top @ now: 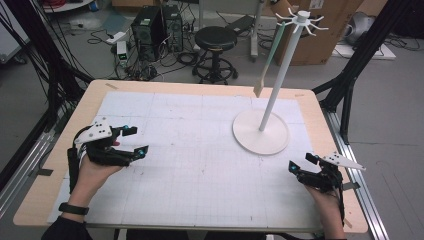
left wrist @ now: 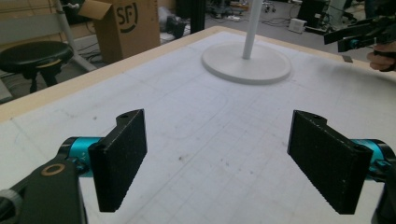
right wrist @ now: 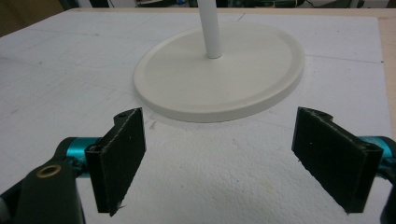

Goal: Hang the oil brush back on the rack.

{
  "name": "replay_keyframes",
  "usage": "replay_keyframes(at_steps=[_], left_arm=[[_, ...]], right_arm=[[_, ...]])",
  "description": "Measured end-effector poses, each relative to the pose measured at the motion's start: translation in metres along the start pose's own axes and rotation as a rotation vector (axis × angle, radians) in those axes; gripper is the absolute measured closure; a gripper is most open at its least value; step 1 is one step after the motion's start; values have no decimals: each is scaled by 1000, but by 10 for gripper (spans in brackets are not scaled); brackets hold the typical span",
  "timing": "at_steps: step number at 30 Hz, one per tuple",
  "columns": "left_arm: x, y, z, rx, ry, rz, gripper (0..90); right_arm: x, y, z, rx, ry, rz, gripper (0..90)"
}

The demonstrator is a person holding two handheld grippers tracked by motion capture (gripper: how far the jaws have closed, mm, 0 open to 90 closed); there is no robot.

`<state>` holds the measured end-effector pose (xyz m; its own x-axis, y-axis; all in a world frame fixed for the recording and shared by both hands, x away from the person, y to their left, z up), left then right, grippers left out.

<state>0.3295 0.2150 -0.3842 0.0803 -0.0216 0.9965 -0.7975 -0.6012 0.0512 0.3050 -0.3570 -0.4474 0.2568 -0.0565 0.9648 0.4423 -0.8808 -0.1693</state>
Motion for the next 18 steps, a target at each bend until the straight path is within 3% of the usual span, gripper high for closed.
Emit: replay_keyframes(at_steps=[9, 18], left_arm=[[-19, -8, -22, 27, 12, -23, 205], [-33, -14, -32, 50, 21, -42, 199]], right_arm=[[-3, -1, 2, 1, -16, -15, 168], [-5, 0, 2, 4, -29, -15, 168]])
Point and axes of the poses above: each handheld gripper's, and its own axes: z roughly forward along the jaws, x roughly out of its top, y roughly to its right, the point moved 4 cm from there along z, roughly forward along the jaws, and after that the axes turned 13 degrees about y, right-handed, at the moved point
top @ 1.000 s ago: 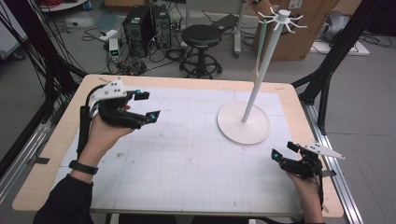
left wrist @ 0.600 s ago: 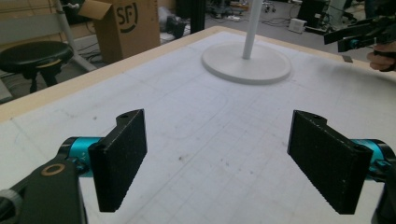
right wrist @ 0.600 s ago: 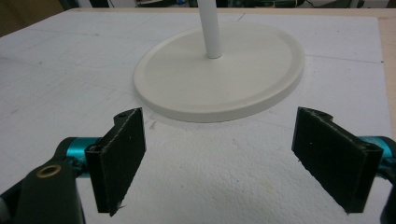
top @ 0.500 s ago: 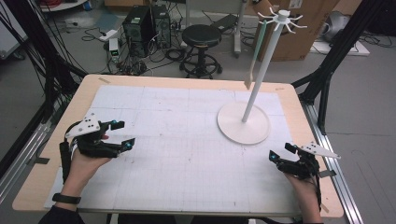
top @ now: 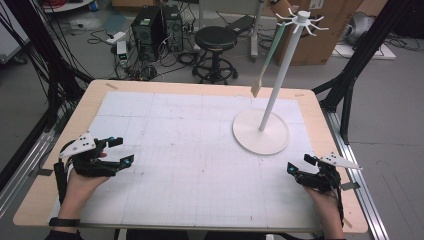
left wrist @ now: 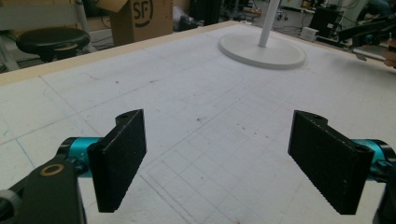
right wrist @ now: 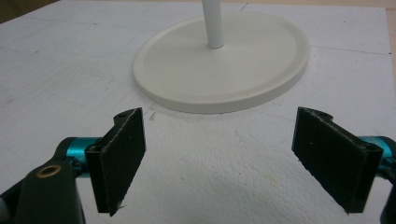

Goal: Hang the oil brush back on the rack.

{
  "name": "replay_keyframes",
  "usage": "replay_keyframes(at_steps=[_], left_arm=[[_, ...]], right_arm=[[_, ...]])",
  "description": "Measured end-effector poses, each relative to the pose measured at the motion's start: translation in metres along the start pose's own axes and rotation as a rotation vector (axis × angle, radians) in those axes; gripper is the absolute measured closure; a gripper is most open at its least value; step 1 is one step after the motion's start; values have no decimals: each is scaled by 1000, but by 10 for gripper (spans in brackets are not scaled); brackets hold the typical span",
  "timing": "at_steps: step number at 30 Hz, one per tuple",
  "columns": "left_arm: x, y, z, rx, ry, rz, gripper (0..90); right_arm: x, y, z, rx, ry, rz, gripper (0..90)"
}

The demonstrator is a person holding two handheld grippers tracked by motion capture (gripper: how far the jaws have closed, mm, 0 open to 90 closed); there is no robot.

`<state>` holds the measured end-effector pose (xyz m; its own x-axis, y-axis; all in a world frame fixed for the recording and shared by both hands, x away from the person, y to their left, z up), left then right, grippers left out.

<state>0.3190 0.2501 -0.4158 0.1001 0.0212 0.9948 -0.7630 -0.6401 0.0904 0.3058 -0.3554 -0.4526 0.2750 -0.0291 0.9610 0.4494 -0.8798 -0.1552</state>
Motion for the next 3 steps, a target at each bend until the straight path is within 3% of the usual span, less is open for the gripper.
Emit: replay_keyframes(at_steps=[3], left_arm=[[-5, 0, 1, -2, -7, -5, 199]], right_arm=[[-1, 0, 1, -1, -3, -3, 168]])
Point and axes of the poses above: each handheld gripper's, and its own axes: z roughly forward along the jaws, x roughly out of its top, y roughly to its right, the point moved 4 cm from there along z, roughly forward along the jaws, and after that the axes turned 13 degrees about y, right-handed, at the moved point
